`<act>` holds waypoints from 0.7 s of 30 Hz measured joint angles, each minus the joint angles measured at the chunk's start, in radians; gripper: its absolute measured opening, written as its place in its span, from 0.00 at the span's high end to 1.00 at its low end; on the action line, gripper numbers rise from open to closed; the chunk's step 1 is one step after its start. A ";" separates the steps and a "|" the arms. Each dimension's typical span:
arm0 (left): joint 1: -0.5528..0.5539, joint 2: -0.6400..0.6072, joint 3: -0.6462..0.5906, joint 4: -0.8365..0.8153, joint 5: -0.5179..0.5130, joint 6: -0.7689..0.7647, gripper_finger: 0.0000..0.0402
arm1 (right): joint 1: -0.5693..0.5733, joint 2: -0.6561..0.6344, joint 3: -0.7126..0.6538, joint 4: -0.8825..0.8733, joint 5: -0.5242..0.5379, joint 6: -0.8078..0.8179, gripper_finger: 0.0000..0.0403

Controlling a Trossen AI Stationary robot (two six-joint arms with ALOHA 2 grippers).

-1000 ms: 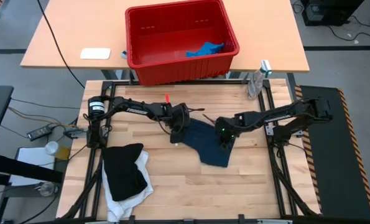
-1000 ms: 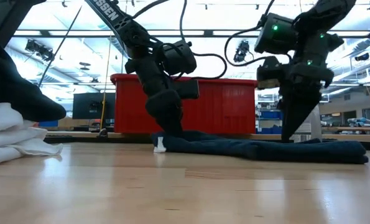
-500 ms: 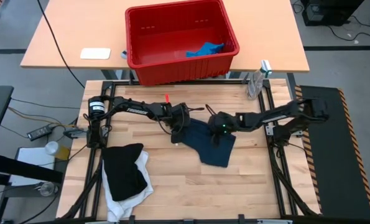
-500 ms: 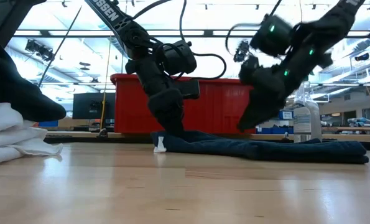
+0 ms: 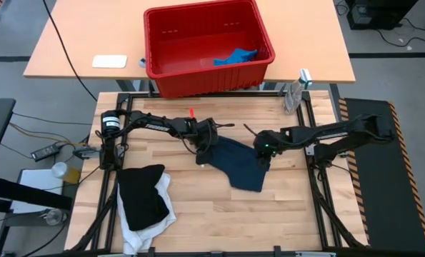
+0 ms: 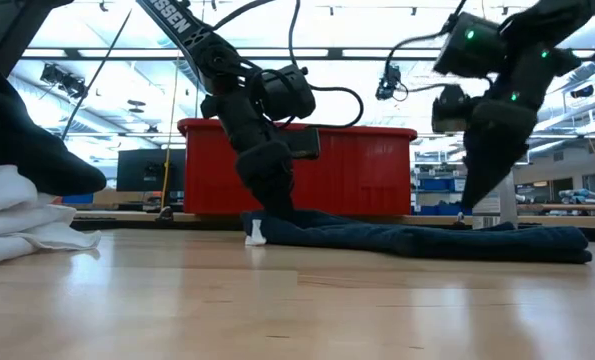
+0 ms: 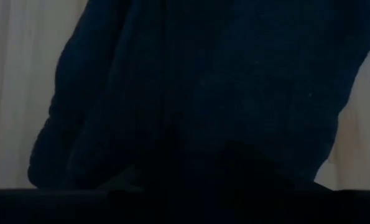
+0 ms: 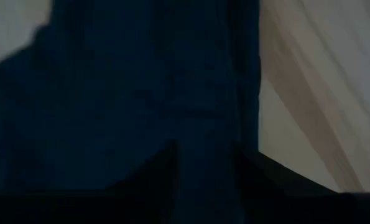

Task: Fold Laundry from Bin
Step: Fold the dark blue shorts

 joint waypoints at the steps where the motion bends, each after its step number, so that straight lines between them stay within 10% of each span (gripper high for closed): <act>1: 0.000 -0.009 0.000 -0.013 0.000 0.000 0.60 | 0.000 -0.024 0.000 -0.003 -0.004 0.000 0.63; 21: -0.049 -0.237 0.000 -0.104 -0.003 -0.174 0.60 | 0.018 -0.050 -0.103 0.228 0.167 0.021 0.65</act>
